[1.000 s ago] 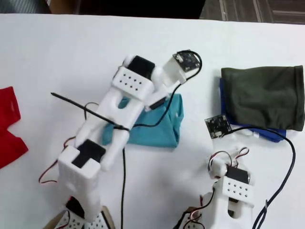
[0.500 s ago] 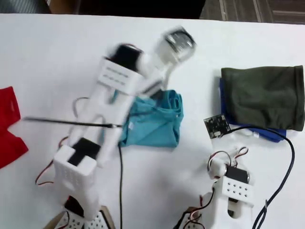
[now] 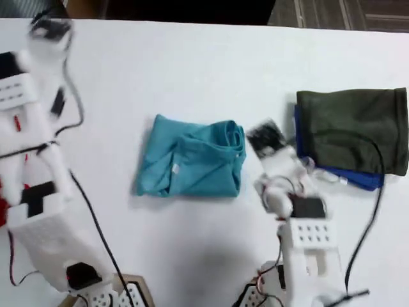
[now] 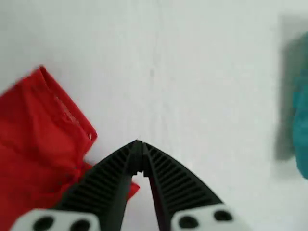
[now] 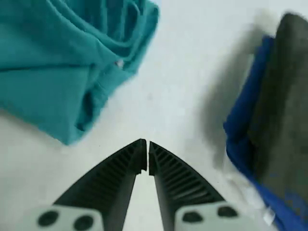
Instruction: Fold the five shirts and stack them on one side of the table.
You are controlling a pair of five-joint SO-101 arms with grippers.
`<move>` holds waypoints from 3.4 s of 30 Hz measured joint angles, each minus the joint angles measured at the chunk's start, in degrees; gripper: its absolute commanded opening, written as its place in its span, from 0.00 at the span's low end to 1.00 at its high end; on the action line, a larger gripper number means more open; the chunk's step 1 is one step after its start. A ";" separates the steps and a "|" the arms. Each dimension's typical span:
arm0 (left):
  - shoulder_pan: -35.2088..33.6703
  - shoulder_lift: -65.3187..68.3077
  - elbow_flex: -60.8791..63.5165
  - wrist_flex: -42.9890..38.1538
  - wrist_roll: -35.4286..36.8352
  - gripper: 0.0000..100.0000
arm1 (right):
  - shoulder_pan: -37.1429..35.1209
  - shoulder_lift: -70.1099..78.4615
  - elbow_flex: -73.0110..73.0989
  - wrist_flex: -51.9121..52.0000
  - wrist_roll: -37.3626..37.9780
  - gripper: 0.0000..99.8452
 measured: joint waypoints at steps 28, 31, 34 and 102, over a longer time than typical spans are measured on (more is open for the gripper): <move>-21.27 -1.32 52.04 -30.59 19.60 0.03 | -22.86 71.47 -65.41 13.19 0.00 0.02; -21.19 -1.41 52.04 -30.86 22.24 0.03 | -23.21 71.47 -65.58 17.32 0.00 0.02; -21.19 -1.41 52.04 -30.86 24.09 0.03 | -22.95 71.47 -65.58 21.01 0.00 0.02; -21.27 -1.41 52.13 -31.21 24.79 0.03 | -25.23 71.56 -66.29 24.09 10.29 0.02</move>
